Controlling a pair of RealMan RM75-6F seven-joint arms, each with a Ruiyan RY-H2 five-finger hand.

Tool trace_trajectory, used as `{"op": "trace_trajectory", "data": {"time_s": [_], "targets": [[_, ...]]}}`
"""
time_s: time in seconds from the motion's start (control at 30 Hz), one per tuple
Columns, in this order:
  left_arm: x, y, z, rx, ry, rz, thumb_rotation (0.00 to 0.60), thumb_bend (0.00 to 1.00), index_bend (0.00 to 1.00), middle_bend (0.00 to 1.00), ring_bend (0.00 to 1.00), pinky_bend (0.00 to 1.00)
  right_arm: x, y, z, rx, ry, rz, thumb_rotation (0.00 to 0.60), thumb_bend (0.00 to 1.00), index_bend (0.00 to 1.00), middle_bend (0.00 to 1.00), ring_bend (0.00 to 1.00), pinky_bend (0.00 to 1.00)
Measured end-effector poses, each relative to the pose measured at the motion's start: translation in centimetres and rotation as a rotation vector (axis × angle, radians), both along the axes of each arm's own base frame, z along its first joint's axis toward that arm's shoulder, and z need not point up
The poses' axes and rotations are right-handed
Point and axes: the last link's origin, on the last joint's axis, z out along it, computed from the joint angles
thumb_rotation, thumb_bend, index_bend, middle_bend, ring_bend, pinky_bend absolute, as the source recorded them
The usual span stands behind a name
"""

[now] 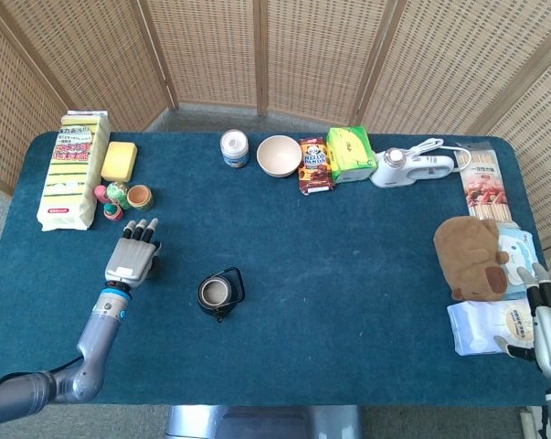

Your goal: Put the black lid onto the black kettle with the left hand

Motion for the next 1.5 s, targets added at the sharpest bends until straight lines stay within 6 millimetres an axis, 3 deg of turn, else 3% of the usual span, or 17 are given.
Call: {"op": "trace_trajectory", "data": {"time_s": [0.37,0.53,0.9,1.1,1.5], "targets": [[2.1,-0.9,1.9,0.019,-0.065,-0.057,0.6,0.19,0.42,0.0,0.0,0.07,0.0,-0.1,-0.6,0.01,0.014,-0.001,0.6,0.11,0.06,0.0,0.0,0.0],[4.2,-2.3,2.0,-0.008,-0.115,-0.098,0.6,0.19,0.42,0.0,0.0,0.07,0.1,-0.1,-0.8,0.016,0.018,0.0,0.6,0.11,0.06,0.0,0.0,0.0],[8.7,-5.8,0.4,-0.106,-0.138,-0.223,0.6,0.19,0.42,0.0,0.0,0.07,0.0,-0.2,-0.9,0.015,0.022,-0.003,0.6,0.11,0.06,0.0,0.0,0.0],[9.9,-6.1,-0.6,-0.117,-0.145,-0.235,0.6,0.19,0.42,0.0,0.0,0.07,0.0,-0.3,-0.9,0.016,0.024,-0.005,0.6,0.11,0.06,0.0,0.0,0.0],[10.6,-5.5,-1.8,-0.12,-0.138,-0.222,0.6,0.19,0.42,0.0,0.0,0.07,0.0,-0.3,-0.8,0.014,0.02,-0.01,0.6,0.11,0.06,0.0,0.0,0.0]]}}
